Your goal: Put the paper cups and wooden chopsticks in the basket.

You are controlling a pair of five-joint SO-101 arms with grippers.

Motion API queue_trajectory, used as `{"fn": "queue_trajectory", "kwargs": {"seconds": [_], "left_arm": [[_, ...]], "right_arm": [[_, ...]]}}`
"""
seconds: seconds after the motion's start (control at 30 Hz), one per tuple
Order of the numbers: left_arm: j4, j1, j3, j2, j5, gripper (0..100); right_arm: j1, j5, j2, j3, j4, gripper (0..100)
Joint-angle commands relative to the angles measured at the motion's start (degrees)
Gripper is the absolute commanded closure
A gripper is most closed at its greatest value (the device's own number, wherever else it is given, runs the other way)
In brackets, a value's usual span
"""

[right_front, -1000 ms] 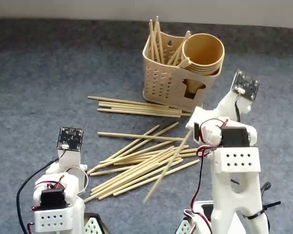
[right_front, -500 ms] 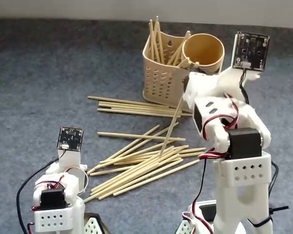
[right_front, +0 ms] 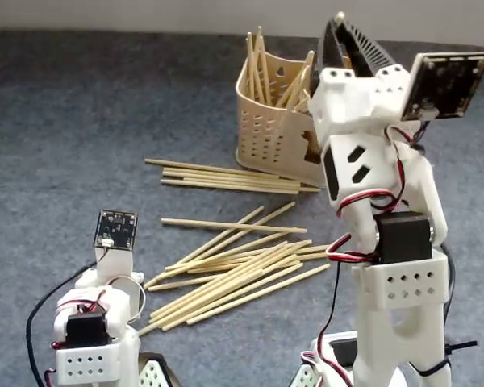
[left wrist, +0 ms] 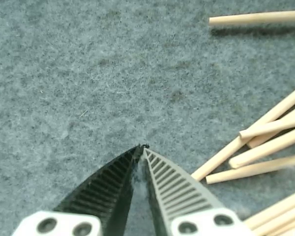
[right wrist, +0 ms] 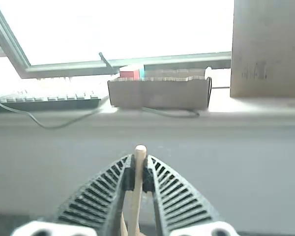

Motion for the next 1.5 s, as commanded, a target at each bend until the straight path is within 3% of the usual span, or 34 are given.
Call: {"fn": "queue_trajectory", "kwargs": {"seconds": [0.0,0.57,1.0,1.23,1.47], "left_arm": [[0.09,-0.4,1.1,-0.48,-0.18,98],[0.09,-0.4,1.1,-0.48,-0.18,98],[0.09,-0.4,1.1,-0.48,-0.18,98],[0.09,-0.4,1.1,-0.48,-0.18,98],[0.09,-0.4,1.1,-0.48,-0.18,98]], "right_arm": [[-0.4,0.7,-1.27,-3.12,-11.65,99.5],[-0.31,0.7,14.73,-5.49,-17.1,99.5],[-2.86,0.88,21.05,8.66,-17.27,99.5],[-5.41,9.67,22.9,13.67,-17.36,99.5],[-5.23,9.67,22.55,14.02,-17.36,98.8]]}}
